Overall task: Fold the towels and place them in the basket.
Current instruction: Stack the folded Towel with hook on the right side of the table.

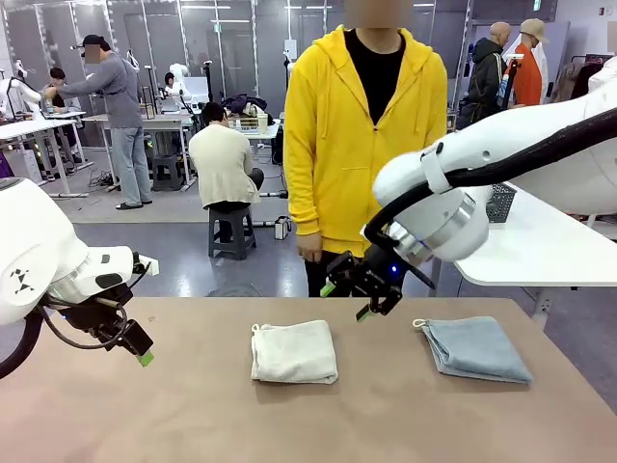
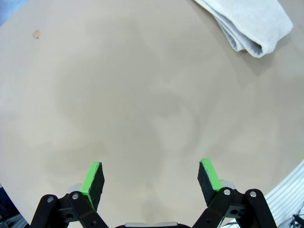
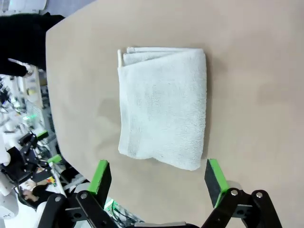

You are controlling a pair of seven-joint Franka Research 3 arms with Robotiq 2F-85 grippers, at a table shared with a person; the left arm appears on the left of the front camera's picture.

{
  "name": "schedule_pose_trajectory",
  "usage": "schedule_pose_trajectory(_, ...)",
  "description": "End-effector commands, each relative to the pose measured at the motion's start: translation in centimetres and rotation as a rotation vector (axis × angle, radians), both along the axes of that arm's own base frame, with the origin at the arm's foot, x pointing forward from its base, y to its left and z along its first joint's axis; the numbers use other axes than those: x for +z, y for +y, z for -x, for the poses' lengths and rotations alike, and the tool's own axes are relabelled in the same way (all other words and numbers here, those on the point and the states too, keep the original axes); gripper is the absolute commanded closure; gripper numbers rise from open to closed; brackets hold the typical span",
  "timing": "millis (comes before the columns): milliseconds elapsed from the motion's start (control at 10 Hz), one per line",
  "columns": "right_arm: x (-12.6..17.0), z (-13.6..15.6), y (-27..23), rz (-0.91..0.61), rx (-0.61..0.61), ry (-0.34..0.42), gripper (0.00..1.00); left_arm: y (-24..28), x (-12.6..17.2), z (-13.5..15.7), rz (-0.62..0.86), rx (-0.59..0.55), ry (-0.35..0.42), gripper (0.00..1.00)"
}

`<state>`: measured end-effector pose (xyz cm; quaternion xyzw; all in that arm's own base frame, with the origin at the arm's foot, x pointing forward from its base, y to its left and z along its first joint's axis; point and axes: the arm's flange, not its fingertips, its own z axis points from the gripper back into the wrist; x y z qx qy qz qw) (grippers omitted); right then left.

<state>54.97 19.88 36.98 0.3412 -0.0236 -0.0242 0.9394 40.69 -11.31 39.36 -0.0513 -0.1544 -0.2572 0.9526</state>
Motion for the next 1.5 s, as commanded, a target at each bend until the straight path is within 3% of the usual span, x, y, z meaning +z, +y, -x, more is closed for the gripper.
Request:
schedule_pose_trajectory(0, -3.1, 1.0, -0.6, -0.056, -0.02, -0.011, 0.0, -0.3, -0.1, -0.2, -0.009, 0.015, -0.009, 0.0)
schedule_pose_trajectory(200, -6.2, 1.1, -0.8, -0.123, -0.011, -0.011, 0.0, -0.3, -0.1, -0.2, -0.009, 0.015, -0.009, 0.0)
schedule_pose_trajectory(600, -9.2, 0.3, -0.5, -0.218, -0.036, 0.006, 0.0, -0.3, -0.1, -0.2, -0.009, 0.015, -0.009, 0.0)
schedule_pose_trajectory(1400, -11.6, -1.2, 2.3, -0.224, -0.057, 0.038, 0.0, -0.3, -0.1, -0.2, -0.009, 0.015, -0.009, 0.0)
